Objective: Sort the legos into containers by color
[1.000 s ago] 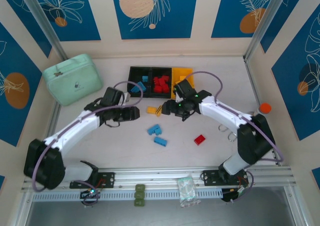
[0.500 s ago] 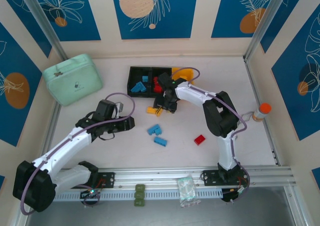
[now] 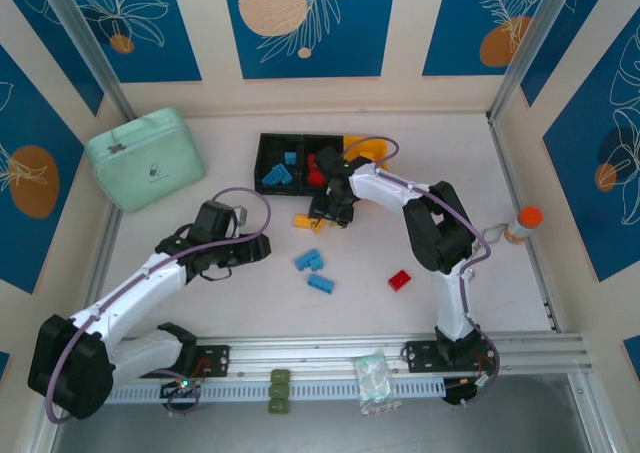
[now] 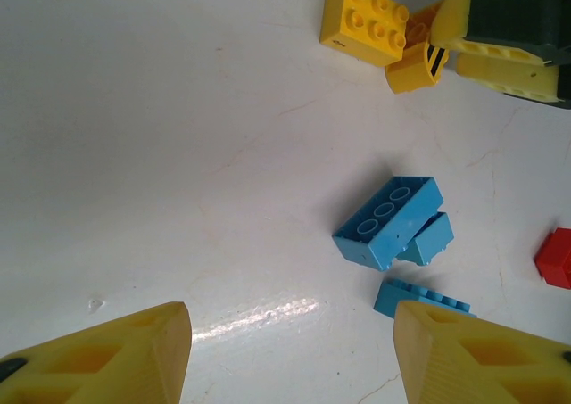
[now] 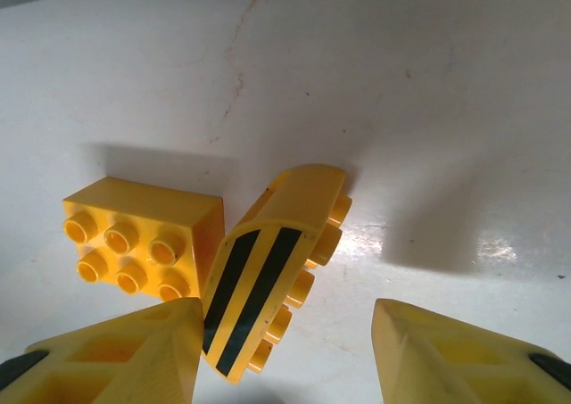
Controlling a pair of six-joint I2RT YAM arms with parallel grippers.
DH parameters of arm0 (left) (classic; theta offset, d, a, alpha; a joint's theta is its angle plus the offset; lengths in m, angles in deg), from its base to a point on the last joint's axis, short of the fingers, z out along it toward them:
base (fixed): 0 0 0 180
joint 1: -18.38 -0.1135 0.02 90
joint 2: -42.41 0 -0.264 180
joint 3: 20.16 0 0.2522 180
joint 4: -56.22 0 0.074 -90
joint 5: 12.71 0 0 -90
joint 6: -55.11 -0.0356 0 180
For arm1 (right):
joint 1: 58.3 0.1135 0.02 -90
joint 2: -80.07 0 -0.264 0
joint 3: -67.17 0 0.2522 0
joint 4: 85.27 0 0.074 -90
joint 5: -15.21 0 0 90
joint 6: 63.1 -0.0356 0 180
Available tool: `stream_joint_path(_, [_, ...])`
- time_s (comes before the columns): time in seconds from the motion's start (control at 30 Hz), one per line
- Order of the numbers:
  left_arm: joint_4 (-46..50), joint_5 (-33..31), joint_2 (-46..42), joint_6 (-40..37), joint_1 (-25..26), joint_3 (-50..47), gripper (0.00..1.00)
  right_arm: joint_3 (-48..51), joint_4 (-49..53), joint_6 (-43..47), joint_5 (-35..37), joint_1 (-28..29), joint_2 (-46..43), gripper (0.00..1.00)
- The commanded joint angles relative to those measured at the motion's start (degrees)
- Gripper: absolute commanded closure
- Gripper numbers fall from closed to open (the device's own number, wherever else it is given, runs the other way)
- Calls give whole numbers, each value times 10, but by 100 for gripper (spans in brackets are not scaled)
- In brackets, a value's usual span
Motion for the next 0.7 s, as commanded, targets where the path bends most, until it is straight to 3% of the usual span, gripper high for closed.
stream_joint_path(0.0, [-14, 8, 1, 9, 5, -4, 39, -3, 27, 2, 14, 1, -2, 47])
stream_joint_path(0.33, [-8, 9, -4, 7, 5, 2, 39, -16, 20, -5, 28, 15, -41, 45])
stream_joint_path(0.67, [-8, 10, 5, 8, 4, 8, 39, -56, 31, -8, 17, 6, 22, 45])
